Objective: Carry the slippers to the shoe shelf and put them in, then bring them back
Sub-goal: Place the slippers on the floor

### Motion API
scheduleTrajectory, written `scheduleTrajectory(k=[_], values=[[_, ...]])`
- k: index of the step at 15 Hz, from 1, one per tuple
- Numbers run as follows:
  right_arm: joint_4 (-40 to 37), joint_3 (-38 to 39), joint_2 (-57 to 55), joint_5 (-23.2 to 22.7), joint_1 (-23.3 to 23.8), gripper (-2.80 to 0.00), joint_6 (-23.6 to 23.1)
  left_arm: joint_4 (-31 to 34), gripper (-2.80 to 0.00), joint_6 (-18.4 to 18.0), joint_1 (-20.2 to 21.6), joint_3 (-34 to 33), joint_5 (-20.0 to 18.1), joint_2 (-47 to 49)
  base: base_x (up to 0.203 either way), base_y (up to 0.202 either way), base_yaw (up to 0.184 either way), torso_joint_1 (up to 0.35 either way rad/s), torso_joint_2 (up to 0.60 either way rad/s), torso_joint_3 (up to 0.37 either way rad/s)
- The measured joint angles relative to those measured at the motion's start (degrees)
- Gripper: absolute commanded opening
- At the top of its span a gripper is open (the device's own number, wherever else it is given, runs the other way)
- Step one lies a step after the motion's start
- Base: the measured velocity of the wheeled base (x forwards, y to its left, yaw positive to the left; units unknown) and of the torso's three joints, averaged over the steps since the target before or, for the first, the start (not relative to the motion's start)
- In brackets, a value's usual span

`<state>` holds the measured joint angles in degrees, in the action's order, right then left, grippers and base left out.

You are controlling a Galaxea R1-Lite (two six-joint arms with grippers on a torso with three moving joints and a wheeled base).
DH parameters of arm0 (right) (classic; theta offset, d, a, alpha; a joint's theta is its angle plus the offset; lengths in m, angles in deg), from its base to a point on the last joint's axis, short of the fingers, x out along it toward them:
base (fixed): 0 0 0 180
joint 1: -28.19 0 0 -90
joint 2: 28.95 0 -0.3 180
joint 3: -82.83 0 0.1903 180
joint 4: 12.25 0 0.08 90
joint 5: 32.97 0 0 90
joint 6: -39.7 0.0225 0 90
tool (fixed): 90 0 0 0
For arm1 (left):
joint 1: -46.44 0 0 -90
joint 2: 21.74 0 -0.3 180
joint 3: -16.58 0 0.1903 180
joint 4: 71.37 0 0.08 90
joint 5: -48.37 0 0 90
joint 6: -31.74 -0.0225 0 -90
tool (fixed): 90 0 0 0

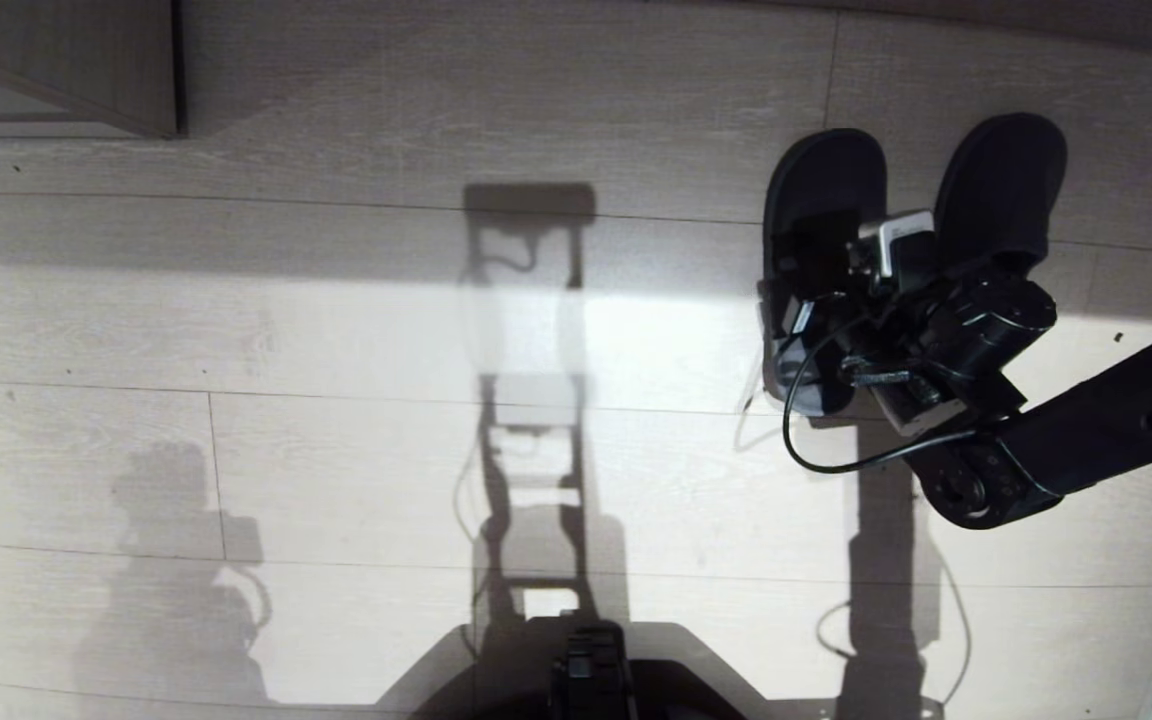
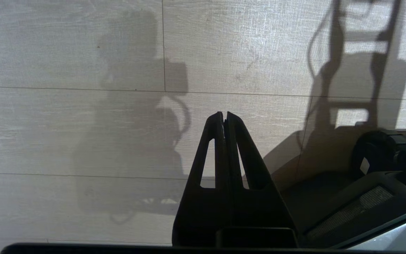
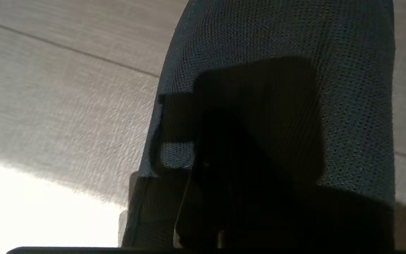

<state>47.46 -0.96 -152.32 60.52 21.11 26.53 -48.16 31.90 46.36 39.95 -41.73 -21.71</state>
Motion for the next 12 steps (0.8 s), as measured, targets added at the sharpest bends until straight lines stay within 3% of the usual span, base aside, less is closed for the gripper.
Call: scheduleTrajectory(k=[12], values=[[0.0, 6.4, 4.8, -4.7, 5.5, -2.80, 0.1, 0.0, -2.80, 0.0, 0.0, 0.0, 0.0, 0.0, 0.000, 0.000, 0.000, 0.000, 0.00, 0.000]])
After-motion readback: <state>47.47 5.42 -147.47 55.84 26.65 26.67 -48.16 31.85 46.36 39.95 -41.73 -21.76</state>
